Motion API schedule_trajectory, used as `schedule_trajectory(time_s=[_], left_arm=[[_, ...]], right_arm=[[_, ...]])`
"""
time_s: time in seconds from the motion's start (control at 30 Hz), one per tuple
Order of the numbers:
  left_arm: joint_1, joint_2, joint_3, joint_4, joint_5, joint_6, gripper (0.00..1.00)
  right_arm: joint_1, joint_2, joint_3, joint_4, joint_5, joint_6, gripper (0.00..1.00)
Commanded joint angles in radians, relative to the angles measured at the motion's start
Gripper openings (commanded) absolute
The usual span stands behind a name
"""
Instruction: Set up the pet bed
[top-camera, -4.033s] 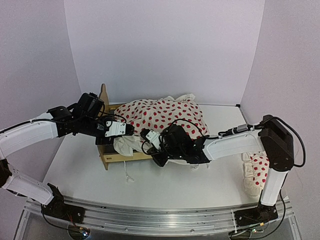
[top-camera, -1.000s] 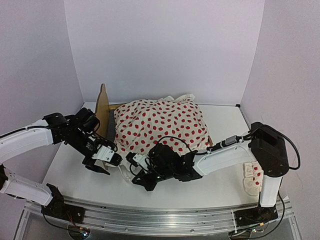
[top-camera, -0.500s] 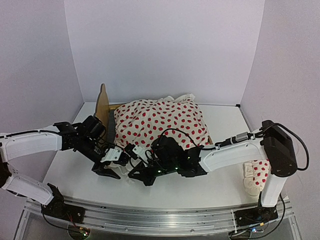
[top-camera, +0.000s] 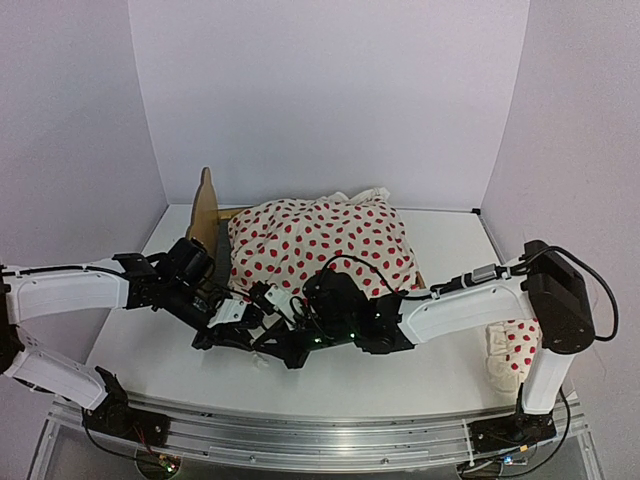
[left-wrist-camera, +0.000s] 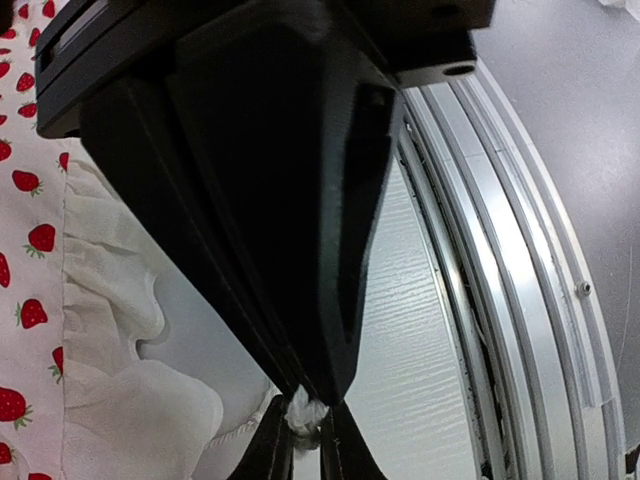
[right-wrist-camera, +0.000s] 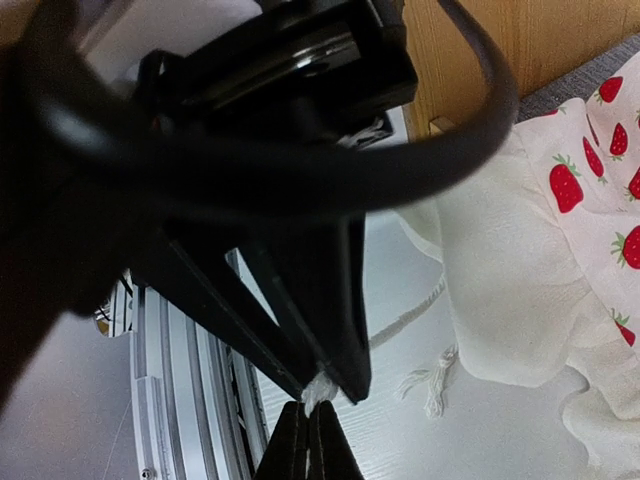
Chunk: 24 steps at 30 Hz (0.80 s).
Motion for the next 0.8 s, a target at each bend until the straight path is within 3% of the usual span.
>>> schedule_trajectory(time_s=[0.0,0.27,0.43,0.53,0.6,0.77], left_arm=[[-0.004,-0.004,-0.008,0.031,0.025,-0.037,0.0],[0.001,-0.023,0.007,0.01,-0.08,-0.183,0.0],[0.024,-0.055,0.02,0.023,-0.179,-0.304,0.0],[0.049,-0.08,0.019,0.061,-0.249,-0.394,0.0],[0.069,-0.097,0.014,0.08,-0.275,-0.435,0.0],[0.094,-0.148,-0.01,0.094,-0.292,-0.46,0.0]], right_arm=[[-0.013,-0.037,0.017,0.051,0.0,0.019,0.0],[-0.035,-0.017,0.009,0.055,0.031,0.062,0.02],[-0.037,0.011,-0.037,0.033,0.184,0.061,0.39],[-0.02,0.064,-0.022,0.032,0.26,0.052,0.53],[0.002,0.113,-0.003,0.033,0.316,0.03,0.58],[0.043,0.207,0.058,0.03,0.351,0.02,0.6]])
